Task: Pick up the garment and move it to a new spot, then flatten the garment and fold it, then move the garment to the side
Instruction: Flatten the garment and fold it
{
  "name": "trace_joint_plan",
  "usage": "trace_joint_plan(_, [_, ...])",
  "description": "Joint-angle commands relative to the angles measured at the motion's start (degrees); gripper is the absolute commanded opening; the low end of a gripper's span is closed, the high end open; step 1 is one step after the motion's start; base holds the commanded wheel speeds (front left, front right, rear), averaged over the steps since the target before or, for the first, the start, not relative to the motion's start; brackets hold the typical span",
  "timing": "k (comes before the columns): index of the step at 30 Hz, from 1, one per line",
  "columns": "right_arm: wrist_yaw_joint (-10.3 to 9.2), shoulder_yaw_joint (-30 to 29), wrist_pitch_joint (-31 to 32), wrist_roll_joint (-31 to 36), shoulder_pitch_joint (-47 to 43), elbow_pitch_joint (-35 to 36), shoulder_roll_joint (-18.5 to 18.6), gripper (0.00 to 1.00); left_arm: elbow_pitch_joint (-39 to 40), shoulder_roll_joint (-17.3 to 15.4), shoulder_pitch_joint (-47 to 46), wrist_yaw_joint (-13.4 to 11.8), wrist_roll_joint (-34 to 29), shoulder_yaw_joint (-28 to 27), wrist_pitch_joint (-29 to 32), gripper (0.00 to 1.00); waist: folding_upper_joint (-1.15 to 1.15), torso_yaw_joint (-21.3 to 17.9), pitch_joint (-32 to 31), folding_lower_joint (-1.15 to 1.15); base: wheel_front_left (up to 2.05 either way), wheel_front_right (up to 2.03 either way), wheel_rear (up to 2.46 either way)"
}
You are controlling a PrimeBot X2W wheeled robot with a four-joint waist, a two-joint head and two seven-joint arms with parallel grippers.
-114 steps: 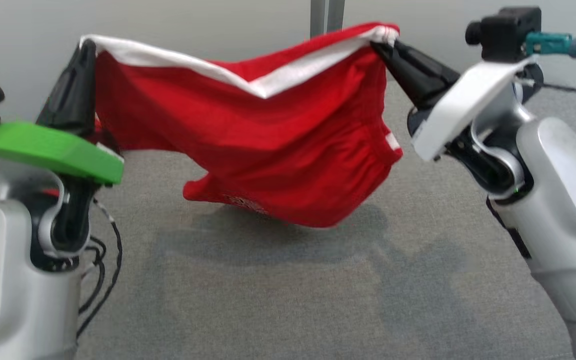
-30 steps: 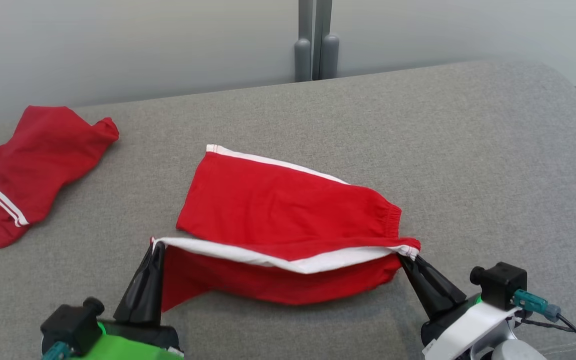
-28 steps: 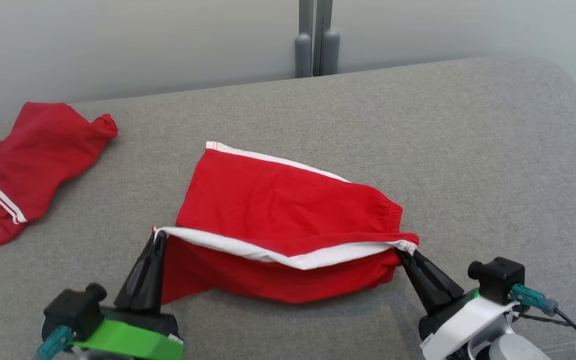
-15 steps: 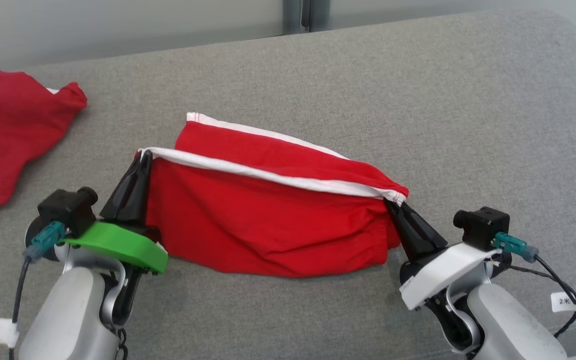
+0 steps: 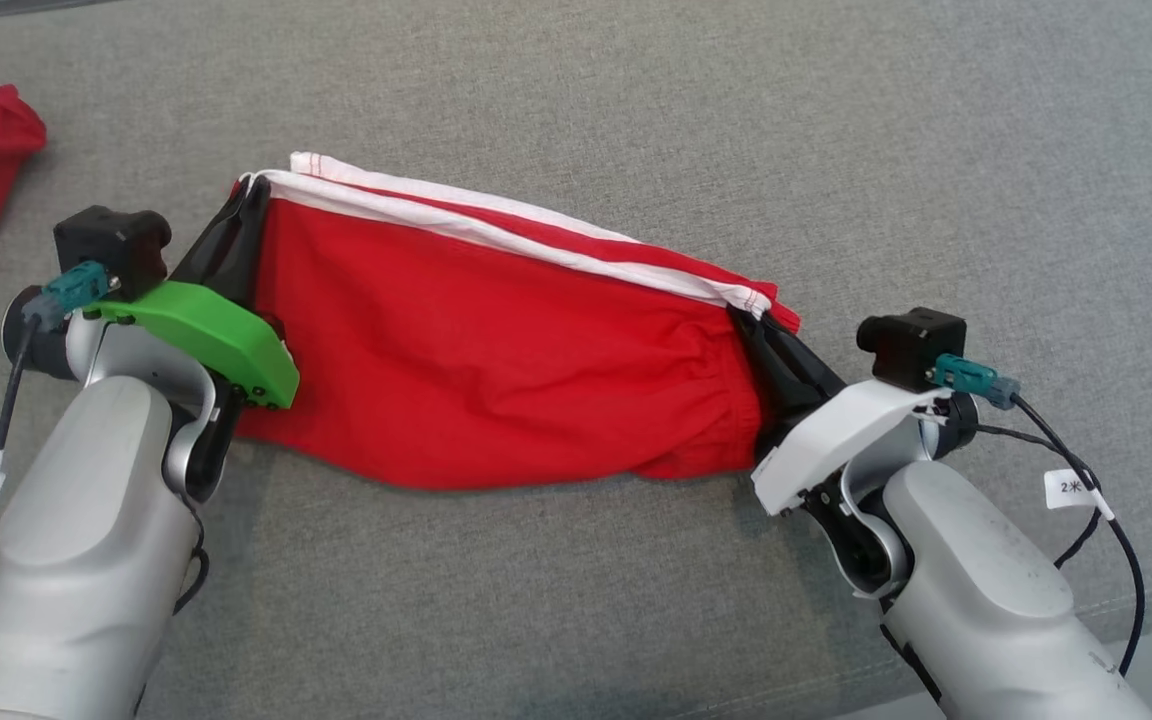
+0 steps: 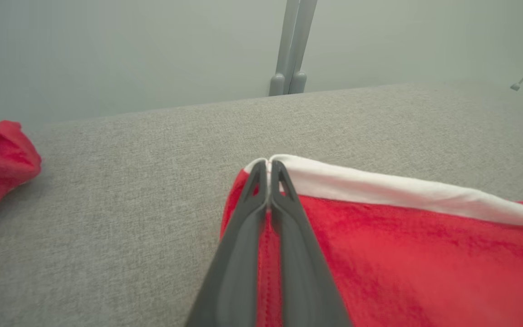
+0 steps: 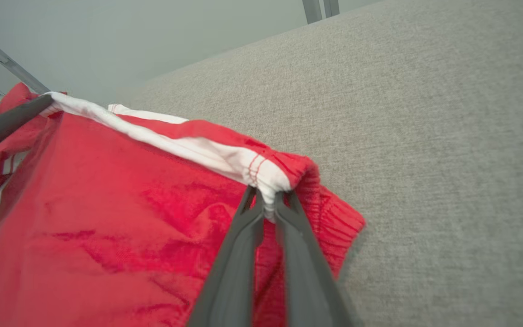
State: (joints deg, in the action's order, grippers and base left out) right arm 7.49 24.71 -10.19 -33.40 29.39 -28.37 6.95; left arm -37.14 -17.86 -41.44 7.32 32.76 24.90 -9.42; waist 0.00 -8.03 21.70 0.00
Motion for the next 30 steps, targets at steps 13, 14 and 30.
trace_joint_plan(13, [-0.05,0.87,-0.80,-0.14,4.83,-8.26,-2.28,0.00,-8.70,0.11,-7.95,0.19,3.61,6.81,0.52,0.00,0.00,-1.71,2.69,0.00,0.00,0.00,0.00])
trace_joint_plan(14, [-0.05,0.88,-1.05,-0.15,4.99,-8.69,-2.36,0.07,-9.10,0.20,-8.26,0.18,3.85,7.24,0.37,0.00,0.00,-1.70,2.71,0.00,0.00,0.00,0.00])
trace_joint_plan(30, [-0.05,-2.27,-2.21,0.30,4.04,-12.24,-3.23,1.00,-13.99,1.22,-9.51,0.17,7.02,10.39,-2.73,1.00,0.00,-1.38,0.26,0.00,0.00,0.00,0.00])
